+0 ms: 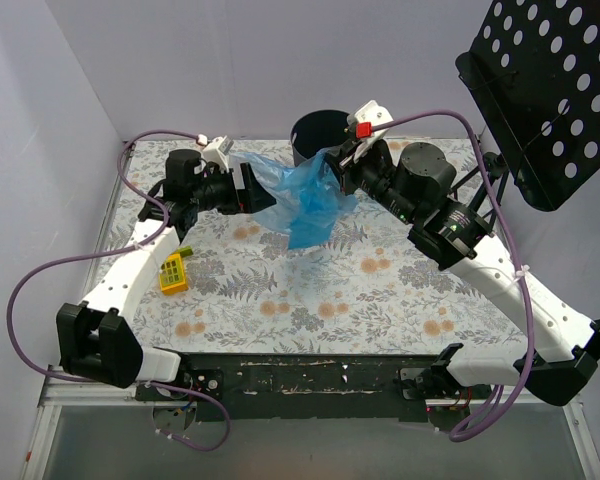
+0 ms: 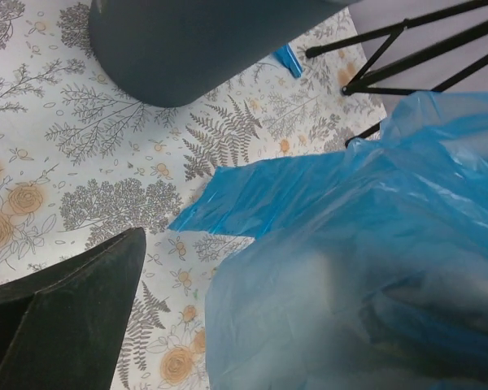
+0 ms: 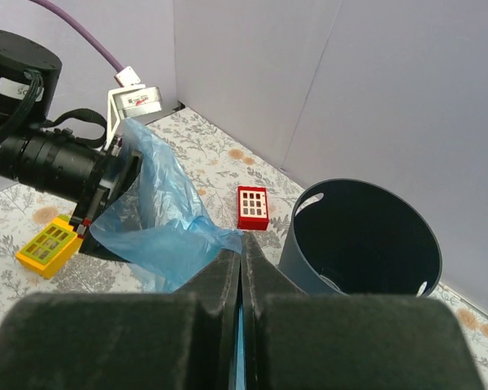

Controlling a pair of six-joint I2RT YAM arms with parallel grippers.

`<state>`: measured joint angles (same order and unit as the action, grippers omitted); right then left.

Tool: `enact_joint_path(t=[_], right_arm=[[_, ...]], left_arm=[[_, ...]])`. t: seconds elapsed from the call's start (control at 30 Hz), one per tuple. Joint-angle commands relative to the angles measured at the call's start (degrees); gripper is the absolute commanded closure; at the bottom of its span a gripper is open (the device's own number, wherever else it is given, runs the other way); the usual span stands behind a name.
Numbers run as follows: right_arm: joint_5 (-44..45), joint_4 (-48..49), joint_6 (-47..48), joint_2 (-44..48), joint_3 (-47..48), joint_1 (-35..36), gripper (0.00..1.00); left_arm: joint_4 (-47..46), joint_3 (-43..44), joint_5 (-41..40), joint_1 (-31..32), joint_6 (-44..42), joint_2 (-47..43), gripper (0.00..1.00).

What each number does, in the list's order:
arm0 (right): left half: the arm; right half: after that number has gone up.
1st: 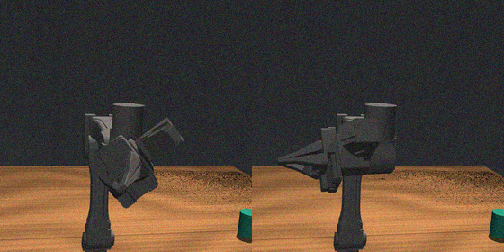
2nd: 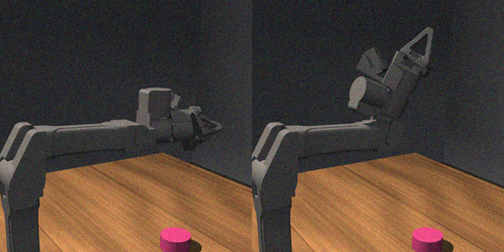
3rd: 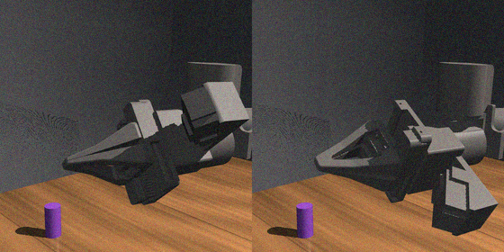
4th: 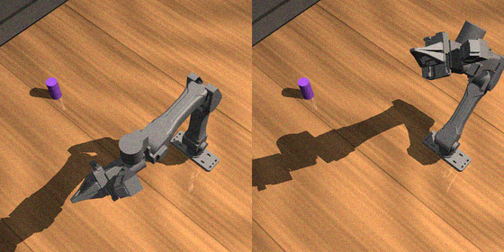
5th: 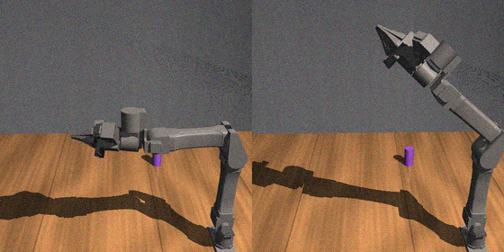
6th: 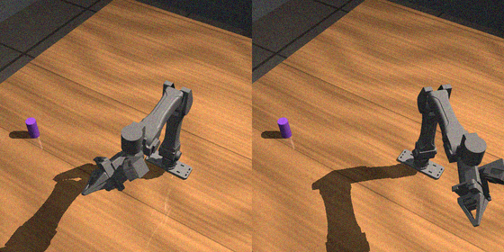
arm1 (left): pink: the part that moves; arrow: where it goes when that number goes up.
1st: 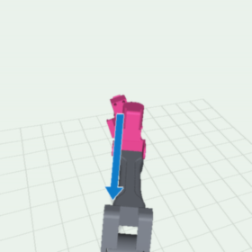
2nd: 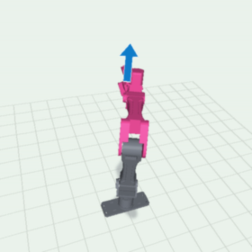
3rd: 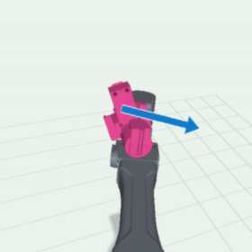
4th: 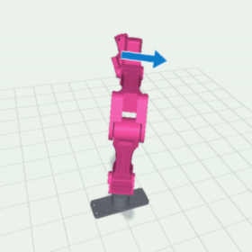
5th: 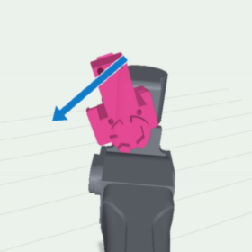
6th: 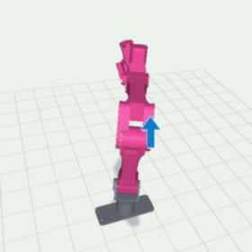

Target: Put the trash bags into the trash bin

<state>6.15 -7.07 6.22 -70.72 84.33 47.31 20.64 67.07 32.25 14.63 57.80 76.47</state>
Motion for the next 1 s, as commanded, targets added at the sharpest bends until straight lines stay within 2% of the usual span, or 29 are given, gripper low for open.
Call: enact_joint_path(t=[0.0,0.07,0.2,0.5,0.57,0.63,0.67,0.8,0.87,0.97], right_arm=[[2.11,2.41,1.51,1.72,0.92,-0.11,0.99],[2.37,2.41,1.78,1.72,0.92,-0.37,0.99],[2.64,2.5,1.78,1.55,1.01,-1.08,0.99],[2.73,3.38,0.99,1.99,-0.75,-1.87,0.99],[2.64,3.47,0.64,2.16,-1.1,-2.22,0.99],[2.46,3.73,0.38,2.25,-1.45,-2.4,0.99],[2.46,3.82,0.29,2.34,-1.72,-2.48,0.99],[2.55,4.26,-0.33,2.69,-3.56,-3.19,0.99],[2.81,4.61,-0.42,3.13,-5.31,-3.71,0.99],[2.29,4.35,-1.03,3.66,-9.09,-5.9,0.99]], left_arm=[[-3.07,4.03,1.85,-2.24,7.23,-1.14,0.09],[-1.84,4.39,-0.07,-3.03,7.5,-2.28,0.1],[-0.17,4.48,0.52,-6.01,7.33,-4.83,0.04],[2.29,5.88,0.8,-8.12,7.06,-6.6,0.04],[3.61,6.23,0.36,-9.27,6.71,-6.07,0.1],[4.4,5.62,1.58,-9.89,5.32,-5.72,0.24],[4.84,5.18,2.28,-9.89,4.43,-5.63,0.27],[6.86,2.11,9.83,-9.89,1.18,-4.92,0.42],[7.3,-0.87,13.52,-9.89,-1.27,-5.45,0.46],[9.32,-3.86,17.4,-9.89,-3.91,-6.24,0.6]])
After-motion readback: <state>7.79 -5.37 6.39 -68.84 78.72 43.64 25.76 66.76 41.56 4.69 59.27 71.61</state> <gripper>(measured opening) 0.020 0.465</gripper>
